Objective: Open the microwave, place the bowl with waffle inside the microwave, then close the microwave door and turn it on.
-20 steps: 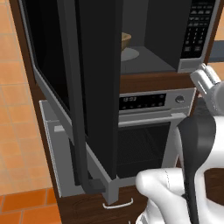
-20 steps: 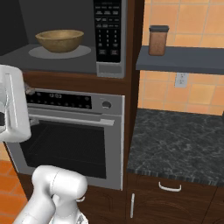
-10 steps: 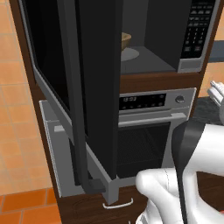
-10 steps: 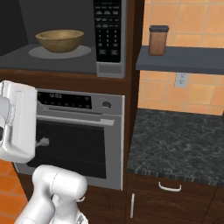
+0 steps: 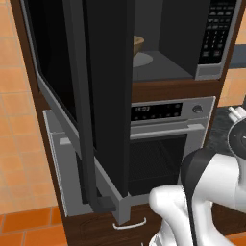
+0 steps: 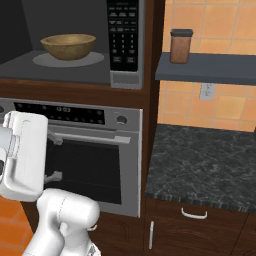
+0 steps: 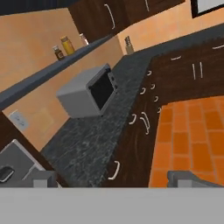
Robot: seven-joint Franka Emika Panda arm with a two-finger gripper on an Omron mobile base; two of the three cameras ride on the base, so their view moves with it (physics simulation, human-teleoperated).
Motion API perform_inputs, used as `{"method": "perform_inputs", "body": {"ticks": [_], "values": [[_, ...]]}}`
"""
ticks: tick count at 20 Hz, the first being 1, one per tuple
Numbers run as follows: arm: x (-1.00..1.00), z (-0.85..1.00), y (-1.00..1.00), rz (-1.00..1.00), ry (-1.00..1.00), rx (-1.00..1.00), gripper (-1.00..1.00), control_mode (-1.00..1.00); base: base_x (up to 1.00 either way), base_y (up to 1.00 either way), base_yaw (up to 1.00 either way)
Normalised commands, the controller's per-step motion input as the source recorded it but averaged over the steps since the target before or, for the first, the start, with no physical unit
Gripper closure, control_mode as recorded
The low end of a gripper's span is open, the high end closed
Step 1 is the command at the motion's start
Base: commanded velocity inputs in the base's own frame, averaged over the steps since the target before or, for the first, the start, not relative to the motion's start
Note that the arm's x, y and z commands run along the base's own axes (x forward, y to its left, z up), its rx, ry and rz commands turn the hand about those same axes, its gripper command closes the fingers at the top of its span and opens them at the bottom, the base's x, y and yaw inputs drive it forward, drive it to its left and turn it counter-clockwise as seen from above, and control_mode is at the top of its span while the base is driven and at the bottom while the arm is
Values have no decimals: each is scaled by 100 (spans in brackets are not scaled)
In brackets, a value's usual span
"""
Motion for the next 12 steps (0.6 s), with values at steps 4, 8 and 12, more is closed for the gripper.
{"method": "perform_inputs", "body": {"ticks": [4, 8, 12], "values": [[0, -26, 2, 0, 7, -18, -100, -100, 0, 0, 0], [0, -32, 10, 0, 8, -18, -100, -100, 0, 0, 0], [0, -47, 9, 0, 2, -18, -100, -100, 0, 0, 0]]}}
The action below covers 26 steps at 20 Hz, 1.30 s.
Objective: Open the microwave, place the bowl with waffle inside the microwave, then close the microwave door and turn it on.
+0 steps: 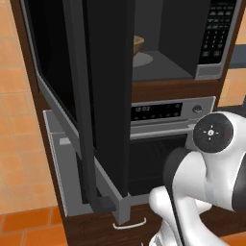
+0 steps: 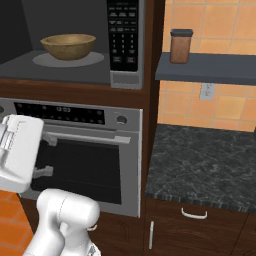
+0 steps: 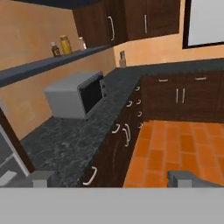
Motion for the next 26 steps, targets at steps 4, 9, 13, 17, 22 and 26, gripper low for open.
{"method": "perform_inputs", "body": {"ticks": [4, 9, 13, 17, 22, 26], "values": [[0, -49, 1, 0, 1, -17, -100, -100, 0, 0, 0], [0, -56, 0, 0, 0, -18, -100, -100, 0, 0, 0], [-6, -44, 4, 0, 0, -19, -100, -100, 0, 0, 0], [-14, -38, 4, 0, 0, -19, -100, -100, 0, 0, 0], [-13, -37, 1, 0, 0, -18, -100, -100, 0, 0, 0], [-16, -36, 4, 0, 0, -18, -100, -100, 0, 0, 0]]}}
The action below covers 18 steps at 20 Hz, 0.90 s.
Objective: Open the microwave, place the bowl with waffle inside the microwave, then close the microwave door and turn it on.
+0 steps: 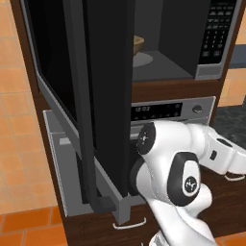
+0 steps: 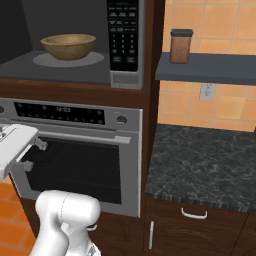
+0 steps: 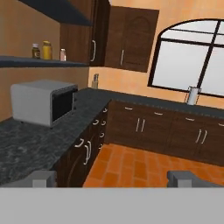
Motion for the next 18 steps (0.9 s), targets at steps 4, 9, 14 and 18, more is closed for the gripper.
{"method": "perform_inputs", "body": {"ticks": [4, 9, 14, 18], "values": [[-26, -24, 26, 0, 0, -20, -100, -100, 0, 0, 0], [-20, -21, 34, 0, 0, -20, -100, -100, 0, 0, 0], [0, -57, 0, 0, 4, -19, -100, -100, 0, 0, 0], [-2, -48, 1, 0, 5, -16, -100, -100, 0, 0, 0]]}}
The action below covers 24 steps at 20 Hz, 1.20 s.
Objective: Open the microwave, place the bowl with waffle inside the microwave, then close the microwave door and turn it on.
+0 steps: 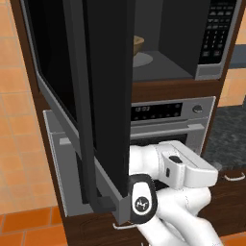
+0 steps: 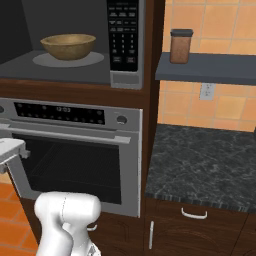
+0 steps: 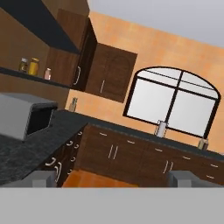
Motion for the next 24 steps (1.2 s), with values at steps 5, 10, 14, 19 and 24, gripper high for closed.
{"method": "perform_inputs", "body": {"ticks": [5, 10, 14, 19, 24], "values": [[-8, -18, 32, 0, 0, -16, -100, -100, 0, 0, 0], [-5, -1, 46, 2, 0, -8, -100, -100, 0, 0, 0], [0, 0, 52, 9, 0, 0, -100, -100, 0, 0, 0], [4, 0, 57, 14, 0, 0, -100, -100, 0, 0, 0], [49, -9, 51, 18, -2, 1, -100, -100, 0, 0, 0]]}}
